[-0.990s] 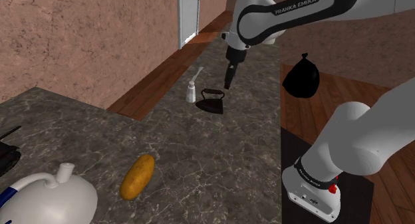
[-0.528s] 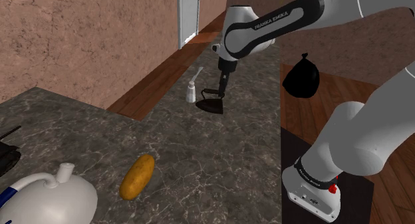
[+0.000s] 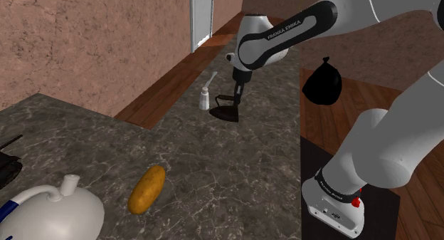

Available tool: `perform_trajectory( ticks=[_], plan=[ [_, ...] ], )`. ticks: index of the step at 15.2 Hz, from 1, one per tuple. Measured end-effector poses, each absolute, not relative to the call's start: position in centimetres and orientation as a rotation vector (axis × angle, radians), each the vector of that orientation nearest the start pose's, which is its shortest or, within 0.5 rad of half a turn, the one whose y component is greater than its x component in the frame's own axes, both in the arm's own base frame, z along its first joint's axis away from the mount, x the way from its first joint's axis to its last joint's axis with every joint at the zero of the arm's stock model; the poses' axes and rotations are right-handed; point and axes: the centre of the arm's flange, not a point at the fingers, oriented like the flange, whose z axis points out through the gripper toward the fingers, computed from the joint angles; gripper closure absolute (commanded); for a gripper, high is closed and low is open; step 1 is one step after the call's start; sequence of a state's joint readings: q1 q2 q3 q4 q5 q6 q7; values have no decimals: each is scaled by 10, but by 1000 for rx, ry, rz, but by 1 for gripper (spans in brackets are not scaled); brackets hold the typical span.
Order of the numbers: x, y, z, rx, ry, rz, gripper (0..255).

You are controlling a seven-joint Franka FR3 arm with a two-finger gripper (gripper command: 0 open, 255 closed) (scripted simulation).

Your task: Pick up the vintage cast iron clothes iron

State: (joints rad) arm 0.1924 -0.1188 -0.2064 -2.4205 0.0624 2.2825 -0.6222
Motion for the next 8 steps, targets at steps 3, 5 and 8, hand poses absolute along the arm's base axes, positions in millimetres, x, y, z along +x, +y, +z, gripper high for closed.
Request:
perform_trajectory(
  ticks=[3,5,8],
  plan=[
    [471,-5,352,-2944,-860,-3,255],
    [471,-5,352,-2944,-860,-2,255],
    [471,-4,354,-2944,-860,-2,255]
  ],
)
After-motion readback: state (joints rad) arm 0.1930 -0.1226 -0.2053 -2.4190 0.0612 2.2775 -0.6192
